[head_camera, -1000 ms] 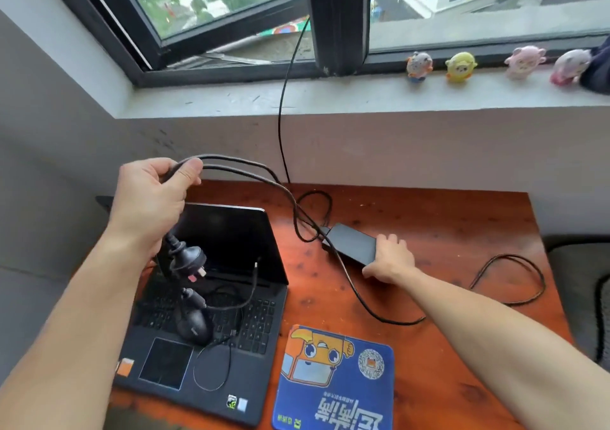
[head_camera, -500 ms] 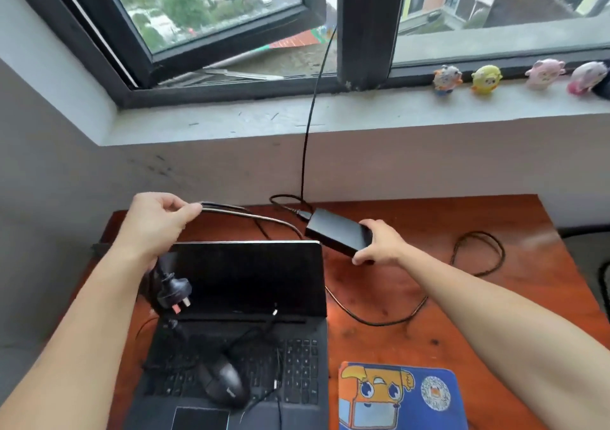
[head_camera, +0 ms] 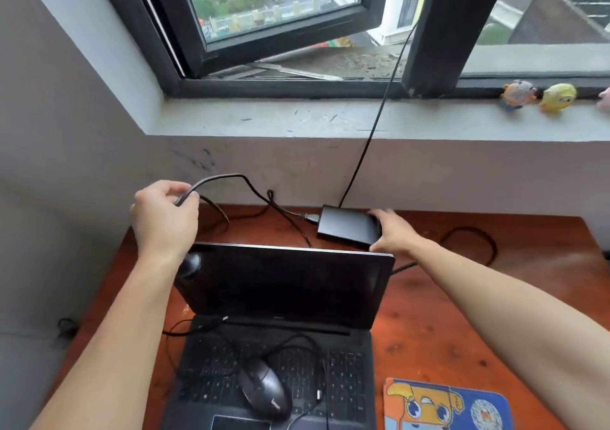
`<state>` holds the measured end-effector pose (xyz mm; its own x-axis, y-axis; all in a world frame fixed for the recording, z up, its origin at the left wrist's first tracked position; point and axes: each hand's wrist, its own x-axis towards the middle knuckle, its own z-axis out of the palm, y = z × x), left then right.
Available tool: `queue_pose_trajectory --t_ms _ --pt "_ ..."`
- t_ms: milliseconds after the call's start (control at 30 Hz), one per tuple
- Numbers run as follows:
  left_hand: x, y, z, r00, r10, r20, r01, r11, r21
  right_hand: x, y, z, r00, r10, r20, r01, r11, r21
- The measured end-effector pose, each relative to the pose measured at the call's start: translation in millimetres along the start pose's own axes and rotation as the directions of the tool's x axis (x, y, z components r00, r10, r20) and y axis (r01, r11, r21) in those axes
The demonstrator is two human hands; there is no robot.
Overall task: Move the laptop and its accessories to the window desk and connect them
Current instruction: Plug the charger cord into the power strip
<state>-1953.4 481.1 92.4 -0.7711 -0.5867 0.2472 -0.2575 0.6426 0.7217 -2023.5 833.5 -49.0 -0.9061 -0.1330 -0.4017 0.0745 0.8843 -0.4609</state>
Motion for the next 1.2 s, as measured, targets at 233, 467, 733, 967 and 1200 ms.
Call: queue_pose_trajectory --t_ms 233,467,733,967,1200 --pt "-10 -20 17 0.952 -0.076 0.298 0.142 0.969 -0.204 -4 53 40 0.974 0.222 -0.039 -0.225 0.967 -0.119" --pt "-12 -14 17 0.924 -0.021 0.382 0.117 0.966 -0.230 -3 43 37 0.959 0.284 -0.003 -0.282 0.949 -0.141" --pt "-23 29 -29 0.962 0.014 0.271 0.068 0.954 -0.291 -49 -84 -41 0.925 -0.165 -0.344 0.254 0.938 0.234" --pt "-61 44 -89 0.955 0.059 0.291 0.079 0.894 -0.441 -105 -195 -13 0.831 -0.552 -0.070 0.556 0.829 0.054" --pt "-44 7 -139 0.903 -0.014 0.429 0.283 0.771 -0.570 -110 -236 -15 0.822 -0.515 -0.242 0.556 0.817 0.151"
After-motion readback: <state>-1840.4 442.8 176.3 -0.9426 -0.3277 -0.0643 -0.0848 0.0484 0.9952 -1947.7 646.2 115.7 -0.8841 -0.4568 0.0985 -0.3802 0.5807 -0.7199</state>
